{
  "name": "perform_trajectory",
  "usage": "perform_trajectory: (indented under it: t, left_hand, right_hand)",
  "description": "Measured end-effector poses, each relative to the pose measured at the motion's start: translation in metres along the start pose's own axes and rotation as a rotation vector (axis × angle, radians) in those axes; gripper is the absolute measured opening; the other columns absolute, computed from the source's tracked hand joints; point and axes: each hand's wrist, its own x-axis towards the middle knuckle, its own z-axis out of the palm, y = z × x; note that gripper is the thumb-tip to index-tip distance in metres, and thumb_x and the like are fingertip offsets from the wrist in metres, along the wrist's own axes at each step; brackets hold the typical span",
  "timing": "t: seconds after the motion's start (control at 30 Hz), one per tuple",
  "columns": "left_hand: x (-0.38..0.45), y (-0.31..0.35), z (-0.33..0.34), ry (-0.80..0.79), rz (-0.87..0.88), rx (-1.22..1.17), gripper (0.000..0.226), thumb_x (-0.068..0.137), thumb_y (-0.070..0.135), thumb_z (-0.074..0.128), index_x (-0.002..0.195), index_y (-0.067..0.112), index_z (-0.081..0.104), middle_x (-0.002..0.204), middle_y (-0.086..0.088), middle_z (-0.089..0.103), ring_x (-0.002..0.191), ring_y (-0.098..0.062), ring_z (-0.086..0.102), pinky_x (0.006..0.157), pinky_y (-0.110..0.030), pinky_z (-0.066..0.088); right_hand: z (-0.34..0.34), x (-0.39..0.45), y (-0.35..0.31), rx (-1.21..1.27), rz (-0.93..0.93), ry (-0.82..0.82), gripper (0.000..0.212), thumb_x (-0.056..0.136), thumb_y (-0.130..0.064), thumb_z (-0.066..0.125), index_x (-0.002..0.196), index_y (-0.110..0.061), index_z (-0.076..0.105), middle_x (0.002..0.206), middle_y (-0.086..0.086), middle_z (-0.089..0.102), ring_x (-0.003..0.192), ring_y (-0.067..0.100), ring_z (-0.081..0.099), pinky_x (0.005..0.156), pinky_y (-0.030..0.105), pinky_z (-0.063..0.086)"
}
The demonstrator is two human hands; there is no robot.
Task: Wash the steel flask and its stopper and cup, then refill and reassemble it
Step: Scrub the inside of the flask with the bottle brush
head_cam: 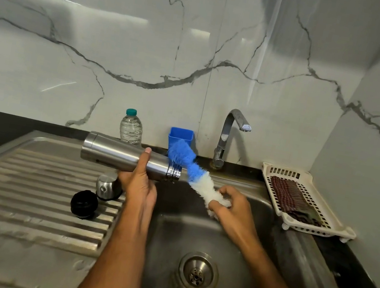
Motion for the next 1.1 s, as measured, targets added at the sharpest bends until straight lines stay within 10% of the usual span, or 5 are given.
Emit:
perform_trajectory:
  t: [0.1, 0.23, 0.47, 0.57, 1.1]
  left_hand:
    - [0.000, -0.003, 0.000, -0.004, -0.003, 0.017, 0.073, 0.075, 0.003, 0.085, 0.136, 0.025, 0.052, 0.122, 0.000, 0.072, 0.107, -0.017, 0.073, 0.092, -0.047, 0.060]
    - [0.000, -0.003, 0.002, -0.019, -0.020, 0.018, 0.066, 0.076, 0.004, 0.084, 0.132, 0.024, 0.055, 0.118, 0.000, 0.074, 0.104, -0.017, 0.073, 0.093, -0.048, 0.059]
    - [0.003, -0.007, 0.005, -0.012, 0.001, 0.039, 0.066, 0.073, 0.002, 0.087, 0.132, 0.010, 0.060, 0.121, -0.009, 0.073, 0.105, -0.024, 0.074, 0.093, -0.055, 0.058]
    - [0.000, -0.008, 0.007, 0.023, -0.005, 0.009, 0.073, 0.069, 0.006, 0.090, 0.134, 0.014, 0.057, 0.121, -0.006, 0.074, 0.104, -0.024, 0.074, 0.089, -0.055, 0.059]
    - [-0.007, -0.018, 0.015, 0.004, 0.060, 0.057, 0.072, 0.069, -0.005, 0.087, 0.132, 0.008, 0.056, 0.118, -0.009, 0.073, 0.102, -0.025, 0.074, 0.085, -0.050, 0.061]
  right_hand:
    - [0.008, 0.000, -0.002, 0.063, -0.008, -0.041, 0.044, 0.089, -0.017, 0.067, 0.133, -0.021, 0.063, 0.102, -0.013, 0.065, 0.074, 0.015, 0.073, 0.073, 0.040, 0.063]
    - [0.010, 0.000, -0.002, 0.023, -0.050, 0.006, 0.024, 0.094, -0.042, 0.069, 0.115, -0.032, 0.065, 0.085, -0.005, 0.072, 0.061, 0.010, 0.070, 0.057, 0.023, 0.057]
    - [0.010, 0.003, 0.010, 0.139, -0.003, 0.028, 0.018, 0.099, -0.016, 0.063, 0.113, -0.008, 0.072, 0.078, 0.005, 0.071, 0.058, 0.015, 0.068, 0.055, 0.045, 0.061]
    - [0.012, 0.002, 0.008, 0.145, -0.108, 0.069, 0.046, 0.098, -0.023, 0.065, 0.143, -0.026, 0.057, 0.107, -0.007, 0.072, 0.075, 0.009, 0.073, 0.062, 0.025, 0.060]
    - [0.026, -0.002, 0.008, -0.121, -0.113, 0.180, 0.043, 0.096, -0.039, 0.063, 0.139, -0.031, 0.059, 0.127, -0.004, 0.071, 0.113, 0.016, 0.067, 0.093, 0.042, 0.057]
